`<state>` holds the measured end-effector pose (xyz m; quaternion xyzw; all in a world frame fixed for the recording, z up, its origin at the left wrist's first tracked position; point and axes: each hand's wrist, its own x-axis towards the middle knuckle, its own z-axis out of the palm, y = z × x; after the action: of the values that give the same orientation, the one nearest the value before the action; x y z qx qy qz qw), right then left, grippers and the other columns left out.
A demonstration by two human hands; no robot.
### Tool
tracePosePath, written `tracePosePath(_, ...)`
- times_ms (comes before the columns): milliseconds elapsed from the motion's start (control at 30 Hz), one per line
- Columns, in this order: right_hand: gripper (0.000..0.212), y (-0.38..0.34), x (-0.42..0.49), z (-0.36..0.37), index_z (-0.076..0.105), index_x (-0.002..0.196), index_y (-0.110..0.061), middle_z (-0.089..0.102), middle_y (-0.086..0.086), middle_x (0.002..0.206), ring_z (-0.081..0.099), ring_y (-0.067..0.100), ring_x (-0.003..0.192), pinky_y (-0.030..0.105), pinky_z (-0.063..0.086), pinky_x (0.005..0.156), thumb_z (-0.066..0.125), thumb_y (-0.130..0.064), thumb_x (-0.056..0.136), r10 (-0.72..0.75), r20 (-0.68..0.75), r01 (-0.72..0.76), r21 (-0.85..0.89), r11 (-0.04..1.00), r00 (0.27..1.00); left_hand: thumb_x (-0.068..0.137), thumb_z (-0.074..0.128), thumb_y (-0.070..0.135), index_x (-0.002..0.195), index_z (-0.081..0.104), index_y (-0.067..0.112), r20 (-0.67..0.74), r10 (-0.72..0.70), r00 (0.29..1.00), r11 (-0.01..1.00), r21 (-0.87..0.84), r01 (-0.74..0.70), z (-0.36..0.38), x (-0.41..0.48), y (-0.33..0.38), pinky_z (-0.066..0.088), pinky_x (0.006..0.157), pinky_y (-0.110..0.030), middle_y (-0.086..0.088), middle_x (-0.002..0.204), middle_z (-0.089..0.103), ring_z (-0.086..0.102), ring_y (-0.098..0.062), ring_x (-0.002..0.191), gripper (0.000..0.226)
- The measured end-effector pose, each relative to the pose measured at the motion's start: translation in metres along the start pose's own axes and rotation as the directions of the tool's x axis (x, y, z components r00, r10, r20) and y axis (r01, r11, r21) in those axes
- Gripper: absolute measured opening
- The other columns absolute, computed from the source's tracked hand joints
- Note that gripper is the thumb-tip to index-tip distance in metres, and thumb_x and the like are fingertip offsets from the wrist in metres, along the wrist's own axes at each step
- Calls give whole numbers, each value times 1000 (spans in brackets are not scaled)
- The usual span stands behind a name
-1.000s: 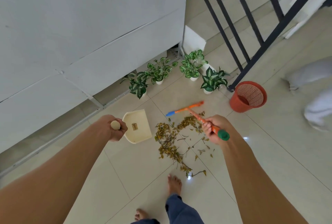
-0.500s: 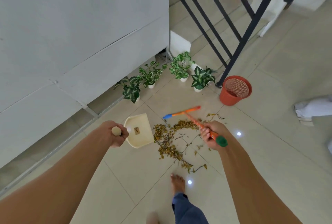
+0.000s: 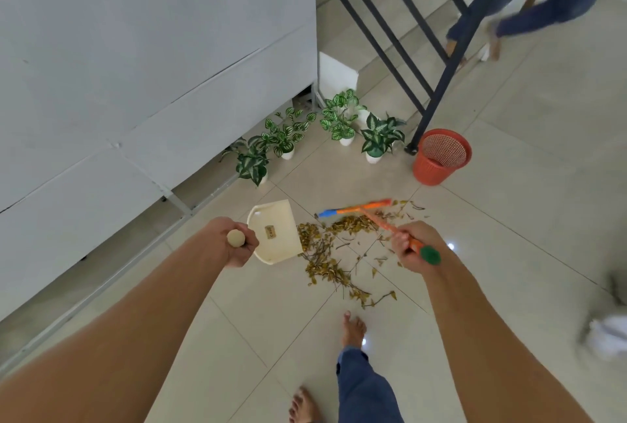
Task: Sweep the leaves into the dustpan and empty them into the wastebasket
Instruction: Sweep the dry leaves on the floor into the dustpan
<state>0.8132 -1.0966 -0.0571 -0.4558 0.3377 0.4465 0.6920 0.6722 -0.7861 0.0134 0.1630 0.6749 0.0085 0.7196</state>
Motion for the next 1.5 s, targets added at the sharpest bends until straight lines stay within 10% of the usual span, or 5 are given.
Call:
tracePosePath(133, 16, -15, -36, -33, 56, 105, -9, 49, -2, 51, 42, 3, 30, 15, 32, 26, 42, -14, 101, -74, -150, 23, -323, 946, 986, 93, 45, -6, 93, 52, 8, 32, -32, 999, 999, 1, 32, 0, -4, -1, 39, 34, -12, -4, 67, 42, 34, -11, 37, 15)
tracePosePath(267, 16, -49, -51, -50, 60, 104, -3, 60, 7, 64, 47, 9, 37, 19, 36, 36, 53, -14, 95, -312, -315, -81, -808, 583, 896, 94, 48, -4, 98, 53, 6, 32, -43, 999, 999, 21, 42, 18, -6, -6, 40, 33, -13, -4, 70, 43, 37, -9, 46, 13)
tracePosePath(567, 31, -88, -31, -70, 64, 113, -5, 74, 7, 93, 69, 21, 78, 30, 55, 77, 42, -12, 92, -443, -234, -301, -950, -87, 865, 93, 43, -5, 94, 51, 7, -21, -39, 999, 999, 2, 39, 84, -9, -49, 38, 33, -11, -3, 69, 42, 35, -8, 45, 15)
tracePosePath(833, 24, -107, -15, -96, 64, 98, -5, 54, 0, 34, 47, 12, 32, 21, 40, 41, 44, -18, 95, -261, -271, -292, -956, -42, 927, 94, 43, -3, 79, 49, 6, -42, -77, 996, 996, -47, 75, 123, -5, -69, 34, 31, -11, -3, 63, 42, 33, -10, 30, 18)
tracePosePath(1500, 32, -96, -28, -85, 59, 121, 1, 73, 14, 90, 71, 22, 75, 29, 49, 62, 51, -12, 93, -198, -211, -232, -969, -88, 957, 94, 43, -1, 78, 46, 8, -53, -82, 995, 995, -57, 79, 130, -9, -73, 35, 32, -11, -3, 62, 42, 36, -8, 43, 19)
